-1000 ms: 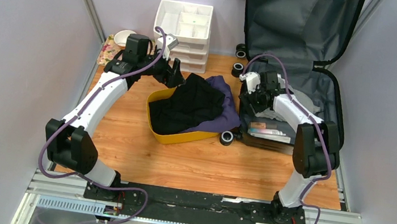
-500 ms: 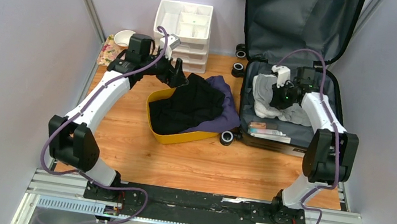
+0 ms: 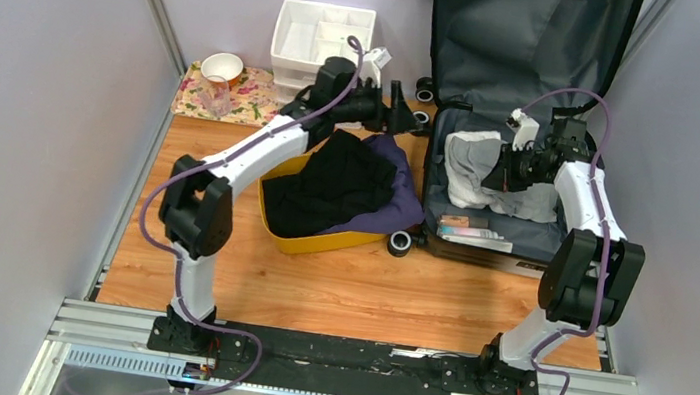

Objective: Open, take out, and arrange the luggage

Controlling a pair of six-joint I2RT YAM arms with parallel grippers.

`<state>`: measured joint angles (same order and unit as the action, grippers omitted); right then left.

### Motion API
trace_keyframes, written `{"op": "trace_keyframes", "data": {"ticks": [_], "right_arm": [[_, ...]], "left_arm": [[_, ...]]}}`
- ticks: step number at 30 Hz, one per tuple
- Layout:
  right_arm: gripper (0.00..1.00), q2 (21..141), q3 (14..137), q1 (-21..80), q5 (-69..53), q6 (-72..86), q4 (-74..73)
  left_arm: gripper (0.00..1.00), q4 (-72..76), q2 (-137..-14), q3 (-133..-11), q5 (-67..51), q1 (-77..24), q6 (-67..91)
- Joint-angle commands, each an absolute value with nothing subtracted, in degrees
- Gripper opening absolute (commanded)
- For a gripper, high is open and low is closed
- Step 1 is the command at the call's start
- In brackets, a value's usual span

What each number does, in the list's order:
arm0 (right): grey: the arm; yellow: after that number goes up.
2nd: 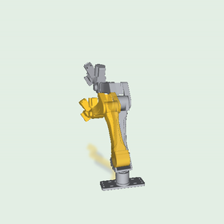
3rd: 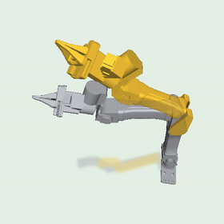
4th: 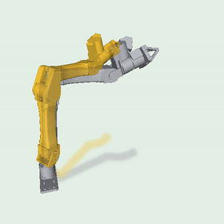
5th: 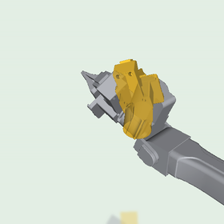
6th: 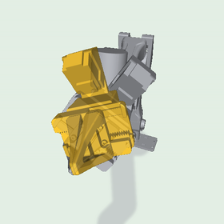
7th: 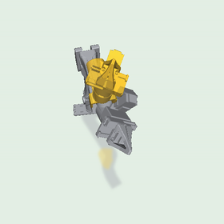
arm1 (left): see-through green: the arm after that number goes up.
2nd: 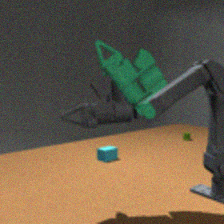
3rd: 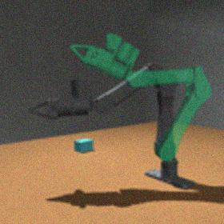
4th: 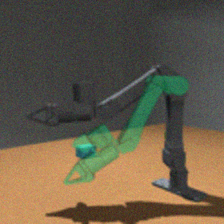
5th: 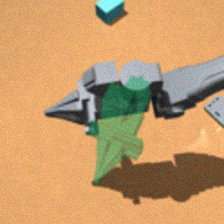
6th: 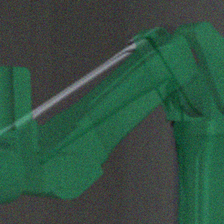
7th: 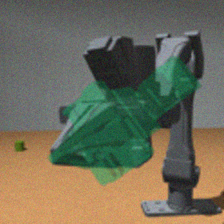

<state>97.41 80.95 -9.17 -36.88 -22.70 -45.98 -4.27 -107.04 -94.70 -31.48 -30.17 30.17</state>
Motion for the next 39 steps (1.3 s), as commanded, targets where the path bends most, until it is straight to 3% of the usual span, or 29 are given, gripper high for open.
{"op": "trace_keyframes", "data": {"ticks": [1, 10, 39], "right_arm": [[0.00, 96.9, 82.8, -9.1, -40.3, -17.8, -44.3], [0.00, 96.1, 82.1, -9.2, -40.4, -13.4, -41.0], [0.00, 91.5, 76.7, -5.5, -45.5, -9.1, -39.5]], "left_arm": [[0.88, 5.2, -113.0, -103.3, -24.1, -35.6, 49.3], [0.88, 11.0, -122.0, -102.2, -21.8, -40.6, 63.4], [0.89, 13.2, -132.2, -107.8, -19.2, -43.9, 63.7]]}}
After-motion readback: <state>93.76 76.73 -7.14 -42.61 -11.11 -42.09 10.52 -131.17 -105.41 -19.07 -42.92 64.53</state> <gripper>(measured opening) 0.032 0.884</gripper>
